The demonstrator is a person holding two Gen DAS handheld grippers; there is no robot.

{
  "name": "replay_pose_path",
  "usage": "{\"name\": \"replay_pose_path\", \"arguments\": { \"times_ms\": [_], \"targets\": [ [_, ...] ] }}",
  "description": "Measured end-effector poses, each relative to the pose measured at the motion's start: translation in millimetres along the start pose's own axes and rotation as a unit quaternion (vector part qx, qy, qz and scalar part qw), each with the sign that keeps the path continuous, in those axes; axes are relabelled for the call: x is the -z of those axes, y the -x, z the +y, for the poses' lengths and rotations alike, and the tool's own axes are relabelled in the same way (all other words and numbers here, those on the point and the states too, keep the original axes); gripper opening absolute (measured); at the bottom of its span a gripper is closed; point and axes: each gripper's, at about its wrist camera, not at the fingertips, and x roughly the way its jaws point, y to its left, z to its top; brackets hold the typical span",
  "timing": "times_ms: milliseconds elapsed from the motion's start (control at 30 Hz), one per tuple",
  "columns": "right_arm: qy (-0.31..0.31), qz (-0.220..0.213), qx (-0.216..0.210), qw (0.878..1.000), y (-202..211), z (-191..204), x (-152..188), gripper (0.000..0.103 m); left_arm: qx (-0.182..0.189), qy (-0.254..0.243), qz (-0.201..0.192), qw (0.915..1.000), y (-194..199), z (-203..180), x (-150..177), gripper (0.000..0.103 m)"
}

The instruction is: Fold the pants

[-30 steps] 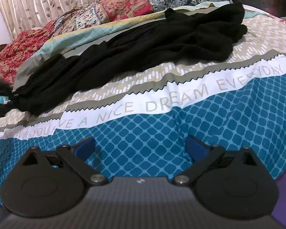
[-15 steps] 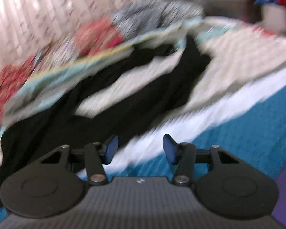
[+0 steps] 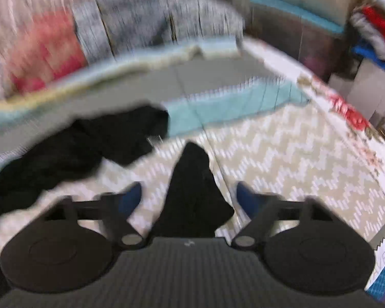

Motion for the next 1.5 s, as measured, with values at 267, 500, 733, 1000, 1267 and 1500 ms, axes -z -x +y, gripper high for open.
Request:
{"name": "replay_pose_path", "arguments": {
  "times_ms": [267, 500, 733, 1000, 1267, 1500],
  "targets": [
    [-0.183, -0.159, -0.085, 0.966, 82.4, -44.3, -77.1, 0.006, 0.109, -0.022, -0.172, 0.9788, 96.9, -70.3, -108.5, 0.008],
    [-0.252, -0.203, -0.121, 0.939, 123.6, -123.8, -24.3, 0.006, 0.099, -0.060, -0.131, 0.9845, 82.8, -70.6, -61.6, 0.008],
    [-0.312, -0.105, -0.047, 0.943, 79.6, -176.8, 117.5, 0.006, 0.012, -0.004, 0.029, 0.9995, -2.9, -2.7, 23.4, 0.008],
    [-0.307, -0.084, -0.002, 0.948, 76.6, -182.4, 155.7, 0.016, -0.008, -0.002, 0.012, 0.9999, 22.9, 17.5, 40.1, 0.027],
    [-0.324, -0.170, 0.109, 0.924, 127.2, -194.5, 171.3, 0.068, -0.030, -0.020, -0.068, 0.9970, 67.9, 27.9, 21.4, 0.032],
    [-0.281, -0.176, -0.026, 0.943, 140.0, -158.0, 128.5, 0.068, -0.032, -0.059, -0.131, 0.9891, 74.2, -1.0, -45.5, 0.067]
  ]
}}
